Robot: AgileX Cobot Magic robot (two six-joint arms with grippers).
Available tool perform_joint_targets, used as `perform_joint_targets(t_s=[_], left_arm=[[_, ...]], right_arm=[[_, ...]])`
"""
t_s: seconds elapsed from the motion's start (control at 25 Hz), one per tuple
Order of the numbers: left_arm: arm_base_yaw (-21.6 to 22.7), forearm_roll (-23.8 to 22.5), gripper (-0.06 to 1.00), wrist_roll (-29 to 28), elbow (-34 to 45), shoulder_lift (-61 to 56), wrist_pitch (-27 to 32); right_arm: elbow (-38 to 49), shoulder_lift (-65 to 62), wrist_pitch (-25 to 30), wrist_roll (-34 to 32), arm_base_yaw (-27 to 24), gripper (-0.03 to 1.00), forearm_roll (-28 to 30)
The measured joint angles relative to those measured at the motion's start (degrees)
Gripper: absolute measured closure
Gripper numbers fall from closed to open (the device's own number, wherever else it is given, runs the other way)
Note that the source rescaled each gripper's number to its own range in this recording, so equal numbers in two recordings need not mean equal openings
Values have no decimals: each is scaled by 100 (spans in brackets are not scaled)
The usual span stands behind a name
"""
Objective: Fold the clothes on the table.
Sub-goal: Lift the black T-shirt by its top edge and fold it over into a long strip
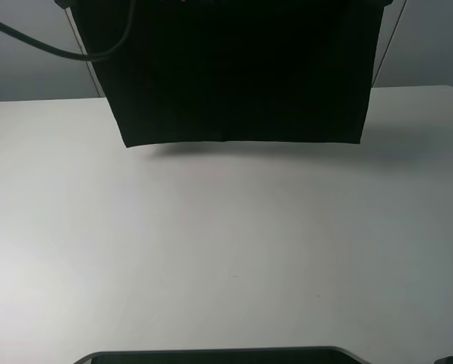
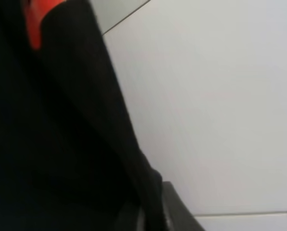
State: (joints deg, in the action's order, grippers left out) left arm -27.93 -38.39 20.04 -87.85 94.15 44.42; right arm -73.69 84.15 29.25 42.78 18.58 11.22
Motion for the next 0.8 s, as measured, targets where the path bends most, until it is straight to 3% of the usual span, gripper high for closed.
perform_joint_targets(t_s=[0.2, 0.36, 0.52, 0.68, 0.8], left_arm=[[0, -381, 94, -276, 0, 14, -336], [242, -736, 94, -853, 0, 251, -715], [389, -712, 94, -908, 0, 499, -501], [389, 332, 94, -106, 0, 529, 17], [389, 1273, 94, 555, 0, 529, 981]], right_arm=[[-348, 575, 0, 0, 0, 95, -16], [-618, 1028, 0, 0, 0, 95, -25], [-779, 1234, 59, -26, 0, 95, -25], [-811, 1234, 702, -60, -9, 95, -398], [-800, 1234, 1709, -11, -9, 95, -919]])
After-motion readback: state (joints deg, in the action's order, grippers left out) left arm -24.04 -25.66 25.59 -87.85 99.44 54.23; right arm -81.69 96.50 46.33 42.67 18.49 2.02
